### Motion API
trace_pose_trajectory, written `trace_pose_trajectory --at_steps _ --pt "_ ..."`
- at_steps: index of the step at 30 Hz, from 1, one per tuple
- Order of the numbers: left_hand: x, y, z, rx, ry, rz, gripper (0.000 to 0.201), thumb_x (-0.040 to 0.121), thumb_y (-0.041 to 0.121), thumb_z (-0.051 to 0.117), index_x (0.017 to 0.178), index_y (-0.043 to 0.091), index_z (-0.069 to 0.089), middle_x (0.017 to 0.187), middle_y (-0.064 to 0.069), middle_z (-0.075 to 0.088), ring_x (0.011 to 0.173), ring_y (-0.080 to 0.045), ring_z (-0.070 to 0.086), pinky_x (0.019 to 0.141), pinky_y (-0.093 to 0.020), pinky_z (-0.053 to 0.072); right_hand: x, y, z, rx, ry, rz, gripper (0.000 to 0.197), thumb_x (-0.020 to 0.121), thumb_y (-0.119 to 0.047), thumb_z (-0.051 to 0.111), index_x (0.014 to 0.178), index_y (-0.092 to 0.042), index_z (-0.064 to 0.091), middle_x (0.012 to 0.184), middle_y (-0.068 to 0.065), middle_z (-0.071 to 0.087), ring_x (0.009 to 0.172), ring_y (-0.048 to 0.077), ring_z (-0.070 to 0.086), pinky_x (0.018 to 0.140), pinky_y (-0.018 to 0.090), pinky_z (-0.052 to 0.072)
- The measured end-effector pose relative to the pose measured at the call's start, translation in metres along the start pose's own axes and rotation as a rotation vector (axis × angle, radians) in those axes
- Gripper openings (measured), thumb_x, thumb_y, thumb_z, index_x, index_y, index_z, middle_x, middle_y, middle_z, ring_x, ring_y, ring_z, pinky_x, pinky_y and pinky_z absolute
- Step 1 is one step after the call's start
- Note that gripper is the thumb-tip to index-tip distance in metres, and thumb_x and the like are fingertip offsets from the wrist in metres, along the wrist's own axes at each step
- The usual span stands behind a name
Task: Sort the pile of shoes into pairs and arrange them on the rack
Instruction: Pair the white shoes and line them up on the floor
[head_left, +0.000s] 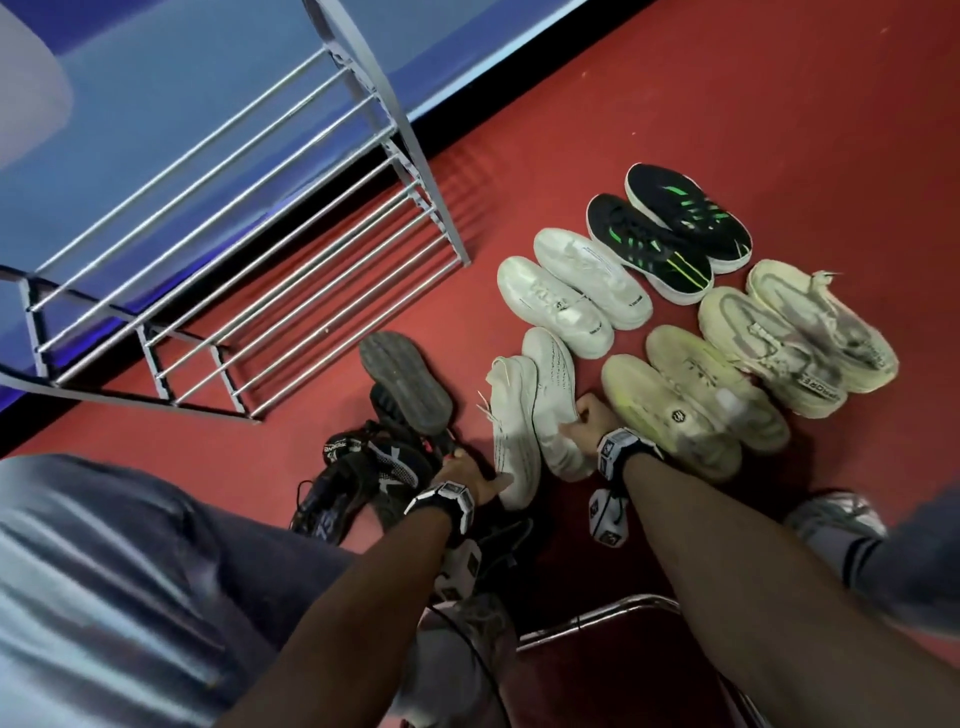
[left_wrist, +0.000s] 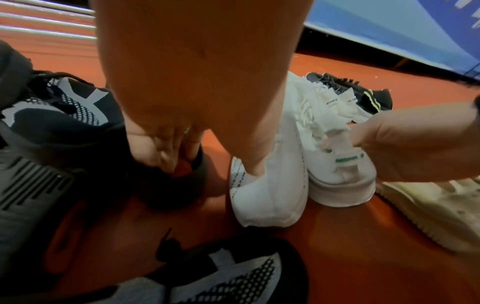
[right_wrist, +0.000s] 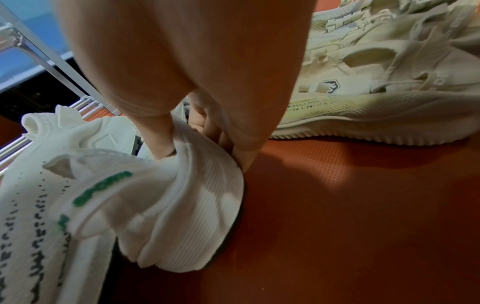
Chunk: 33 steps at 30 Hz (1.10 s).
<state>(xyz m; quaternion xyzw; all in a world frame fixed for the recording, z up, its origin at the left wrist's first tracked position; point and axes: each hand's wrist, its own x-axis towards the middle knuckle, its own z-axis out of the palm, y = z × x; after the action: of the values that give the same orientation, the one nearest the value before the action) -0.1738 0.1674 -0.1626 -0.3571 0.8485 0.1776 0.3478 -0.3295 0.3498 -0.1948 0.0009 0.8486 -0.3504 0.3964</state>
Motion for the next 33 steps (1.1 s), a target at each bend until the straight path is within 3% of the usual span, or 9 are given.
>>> trace_pose_trajectory --at_steps 4,8,11,14,18,22,25,29,33 --pt "0.003 0.003 0.001 0.084 0.136 0.061 0.092 0.081 0.08 0.051 0.131 0.003 0.05 0.125 -0.019 0.06 0.109 -0.035 0.064 0.086 -0.04 0.054 -0.002 -0.001 -0.002 -0.02 -0.018 0.006 0.036 0.077 -0.031 0.076 0.096 -0.011 0.054 0.082 -0.001 0.056 0.076 0.02 0.052 0.069 0.032 0.041" --pt "0.0 0.022 0.002 -0.108 0.013 0.144 0.07 0.091 0.061 0.057 0.137 0.009 0.051 0.125 -0.017 0.066 0.114 -0.036 0.064 0.091 -0.038 0.052 0.004 0.003 -0.006 -0.165 -0.086 0.029 0.048 0.061 -0.055 0.067 0.09 -0.021 0.048 0.085 -0.002 0.057 0.083 0.024 0.058 0.076 0.035 0.048" --pt "0.001 0.03 0.014 -0.325 -0.101 0.064 0.063 0.093 0.059 0.058 0.125 0.005 0.065 0.119 -0.02 0.07 0.11 -0.035 0.067 0.092 -0.04 0.054 0.007 0.002 -0.008 -0.242 -0.081 0.017 0.062 0.055 -0.07 0.052 0.095 -0.023 0.052 0.097 -0.001 0.06 0.093 0.026 0.059 0.089 0.041 0.05" --pt "0.01 0.032 0.027 -0.544 -0.199 -0.04 0.072 0.074 0.06 0.076 0.123 0.007 0.069 0.123 -0.012 0.07 0.112 -0.026 0.068 0.097 -0.04 0.055 0.011 -0.004 -0.009 -0.25 -0.092 0.012 0.064 0.07 -0.054 0.065 0.119 -0.013 0.06 0.118 0.012 0.063 0.1 0.024 0.056 0.092 0.038 0.046" --pt "0.014 0.027 0.025 -0.635 -0.291 -0.035 0.078 0.074 0.047 0.084 0.136 0.006 0.06 0.135 -0.006 0.064 0.122 -0.021 0.062 0.104 -0.035 0.05 0.02 -0.003 -0.009 -0.251 -0.156 0.051 0.058 0.083 -0.022 0.075 0.136 -0.009 0.054 0.134 0.016 0.057 0.095 0.016 0.042 0.082 0.028 0.036" --pt "0.008 0.025 -0.016 -0.454 -0.39 -0.022 0.044 0.08 0.027 0.084 0.114 0.004 0.069 0.107 -0.008 0.073 0.089 -0.023 0.07 0.073 -0.032 0.057 0.02 -0.011 -0.013 -0.227 -0.172 0.064 0.047 0.083 -0.017 0.075 0.124 -0.016 0.054 0.11 0.008 0.047 0.097 0.018 0.04 0.074 0.03 0.039" --pt "0.011 0.015 -0.068 -0.449 -0.45 -0.028 0.049 0.079 0.016 0.081 0.122 -0.002 0.065 0.106 -0.016 0.071 0.088 -0.026 0.068 0.087 -0.048 0.061 0.009 -0.016 -0.013 -0.265 -0.115 0.016 0.036 0.086 -0.026 0.07 0.117 -0.015 0.055 0.108 0.007 0.05 0.096 0.019 0.044 0.084 0.033 0.042" --pt "0.005 0.003 -0.153 -0.458 -0.534 0.083 0.02 0.091 0.004 0.066 0.11 -0.002 0.065 0.098 -0.018 0.07 0.087 -0.031 0.068 0.094 -0.051 0.057 0.003 -0.004 -0.006 -0.24 0.092 -0.079 0.026 0.077 -0.042 0.054 0.091 -0.026 0.04 0.095 0.01 0.059 0.086 0.032 0.06 0.081 0.043 0.053" --pt "0.016 -0.009 -0.226 -0.23 -0.414 0.147 0.051 0.074 0.007 0.075 0.122 0.014 0.062 0.106 -0.018 0.071 0.09 -0.032 0.071 0.085 -0.05 0.06 -0.02 -0.019 -0.024 -0.115 0.223 -0.114 0.037 0.091 -0.023 0.056 0.125 -0.022 0.043 0.108 0.015 0.065 0.098 0.038 0.063 0.084 0.044 0.052"
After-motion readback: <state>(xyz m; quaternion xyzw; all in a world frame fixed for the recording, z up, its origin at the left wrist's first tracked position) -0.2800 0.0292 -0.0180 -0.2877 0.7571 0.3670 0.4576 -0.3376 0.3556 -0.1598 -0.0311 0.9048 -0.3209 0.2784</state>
